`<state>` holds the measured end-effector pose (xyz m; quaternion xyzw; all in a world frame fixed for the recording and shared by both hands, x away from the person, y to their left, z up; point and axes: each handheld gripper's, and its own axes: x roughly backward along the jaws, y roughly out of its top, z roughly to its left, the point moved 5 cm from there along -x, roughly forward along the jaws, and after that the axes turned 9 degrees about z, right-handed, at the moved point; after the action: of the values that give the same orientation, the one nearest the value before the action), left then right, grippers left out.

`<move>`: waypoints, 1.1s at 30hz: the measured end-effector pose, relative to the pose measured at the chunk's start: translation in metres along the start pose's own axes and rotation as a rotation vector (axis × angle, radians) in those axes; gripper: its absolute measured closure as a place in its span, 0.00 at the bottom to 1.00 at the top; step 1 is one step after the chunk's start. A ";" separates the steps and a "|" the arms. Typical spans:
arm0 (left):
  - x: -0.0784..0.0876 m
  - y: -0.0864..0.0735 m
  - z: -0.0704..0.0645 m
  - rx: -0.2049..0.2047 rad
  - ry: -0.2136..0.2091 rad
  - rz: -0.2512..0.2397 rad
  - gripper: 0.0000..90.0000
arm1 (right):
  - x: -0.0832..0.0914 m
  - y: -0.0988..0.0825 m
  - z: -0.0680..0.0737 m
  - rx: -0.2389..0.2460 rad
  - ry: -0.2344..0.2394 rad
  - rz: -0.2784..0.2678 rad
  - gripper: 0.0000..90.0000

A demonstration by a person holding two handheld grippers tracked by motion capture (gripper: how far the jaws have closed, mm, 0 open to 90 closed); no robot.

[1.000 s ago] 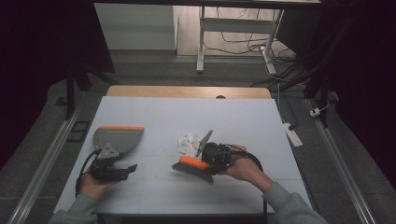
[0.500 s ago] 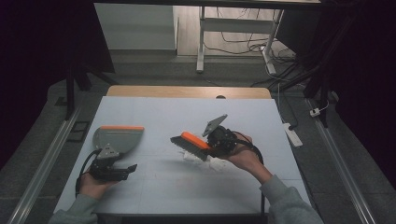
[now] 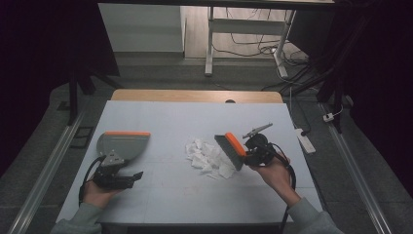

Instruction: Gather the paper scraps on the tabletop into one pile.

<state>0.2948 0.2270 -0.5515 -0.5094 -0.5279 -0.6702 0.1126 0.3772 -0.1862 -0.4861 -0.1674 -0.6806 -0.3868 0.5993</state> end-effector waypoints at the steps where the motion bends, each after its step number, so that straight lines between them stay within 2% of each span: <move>1: 0.000 0.000 0.000 -0.001 0.000 0.000 0.29 | -0.004 -0.005 -0.001 -0.008 -0.003 0.021 0.78; 3: 0.001 0.000 0.000 -0.001 0.001 -0.001 0.29 | -0.006 -0.007 -0.001 -0.027 0.001 0.006 0.78; 5: 0.001 0.000 -0.001 0.000 0.001 -0.002 0.29 | -0.007 -0.005 0.001 -0.046 0.036 -0.006 0.78; 7: 0.001 0.000 -0.001 -0.002 0.005 -0.001 0.29 | -0.011 -0.002 0.006 -0.045 0.058 -0.017 0.78; 9: 0.000 0.000 -0.001 -0.003 0.007 0.002 0.29 | -0.014 0.005 0.012 -0.044 0.083 -0.032 0.78; 11: 0.000 0.000 -0.002 -0.002 0.007 0.003 0.29 | -0.020 0.013 0.017 -0.029 0.085 -0.045 0.78; 16: -0.001 0.000 -0.001 0.002 0.007 0.005 0.29 | -0.025 0.034 0.022 -0.030 0.115 -0.122 0.78; 20: -0.001 -0.001 0.000 0.004 0.007 0.006 0.29 | -0.015 0.037 0.019 -0.026 0.119 -0.174 0.78; 25: -0.002 0.000 -0.001 -0.001 0.008 0.010 0.29 | 0.009 0.028 0.004 -0.059 0.102 -0.249 0.78; 28: -0.002 0.000 -0.002 0.000 0.012 0.010 0.29 | 0.018 0.022 -0.003 -0.071 0.083 -0.264 0.78; 33: -0.002 0.000 -0.001 0.003 0.014 0.012 0.29 | 0.021 0.019 -0.007 -0.072 0.093 -0.283 0.78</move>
<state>0.2949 0.2253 -0.5532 -0.5076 -0.5251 -0.6723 0.1210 0.3901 -0.1842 -0.4605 -0.0729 -0.6545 -0.4988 0.5634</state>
